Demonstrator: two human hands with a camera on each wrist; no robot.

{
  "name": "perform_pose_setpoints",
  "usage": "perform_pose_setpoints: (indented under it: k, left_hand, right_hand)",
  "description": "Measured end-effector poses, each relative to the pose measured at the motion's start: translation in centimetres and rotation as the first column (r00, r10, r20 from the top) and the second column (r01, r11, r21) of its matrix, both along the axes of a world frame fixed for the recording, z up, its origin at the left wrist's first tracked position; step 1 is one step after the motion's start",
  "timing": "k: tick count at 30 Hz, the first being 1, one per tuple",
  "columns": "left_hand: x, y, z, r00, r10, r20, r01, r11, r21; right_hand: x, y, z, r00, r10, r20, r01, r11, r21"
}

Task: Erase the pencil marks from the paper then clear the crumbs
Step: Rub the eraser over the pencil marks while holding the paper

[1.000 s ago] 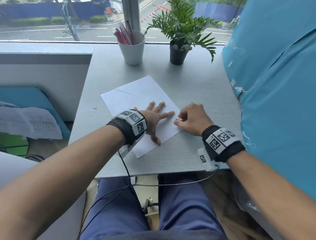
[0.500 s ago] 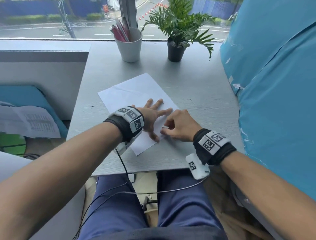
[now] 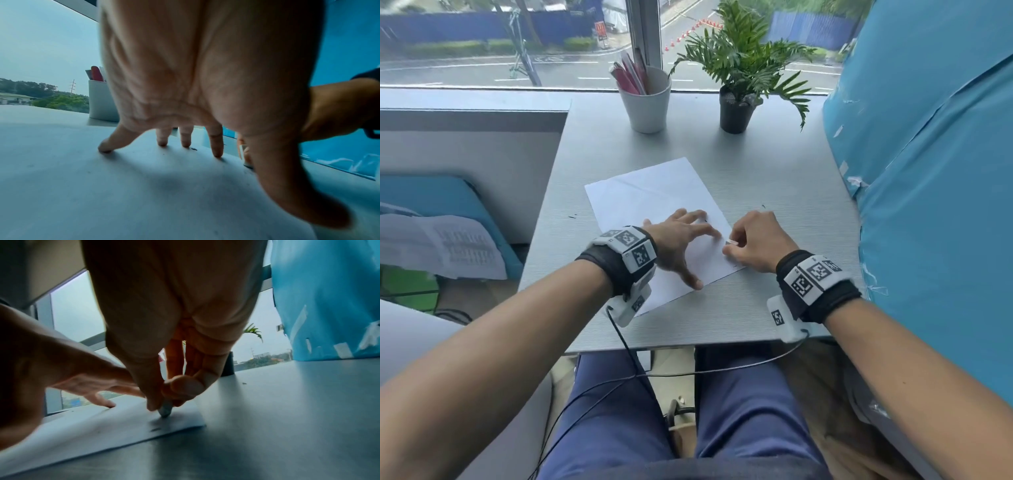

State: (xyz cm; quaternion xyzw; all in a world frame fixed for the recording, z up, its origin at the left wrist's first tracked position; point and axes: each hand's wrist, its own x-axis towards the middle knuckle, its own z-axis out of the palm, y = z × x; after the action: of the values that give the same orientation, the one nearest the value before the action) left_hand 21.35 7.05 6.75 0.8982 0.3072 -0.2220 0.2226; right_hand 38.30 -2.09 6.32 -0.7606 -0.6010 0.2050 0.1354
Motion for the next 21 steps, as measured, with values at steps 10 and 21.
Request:
perform_pose_setpoints:
  k: [10, 21]
  left_hand:
    - [0.6, -0.3, -1.2, 1.0, 0.026, 0.001, -0.026, 0.999, 0.028]
    - [0.7, -0.2, -1.2, 1.0, 0.021, -0.02, -0.02, 1.0, 0.018]
  right_hand:
    - [-0.5, -1.0, 0.1, 1.0, 0.007, -0.018, -0.008, 1.0, -0.013]
    - [-0.2, -0.1, 0.0, 0.998, -0.043, -0.052, 0.045, 0.999, 0.024]
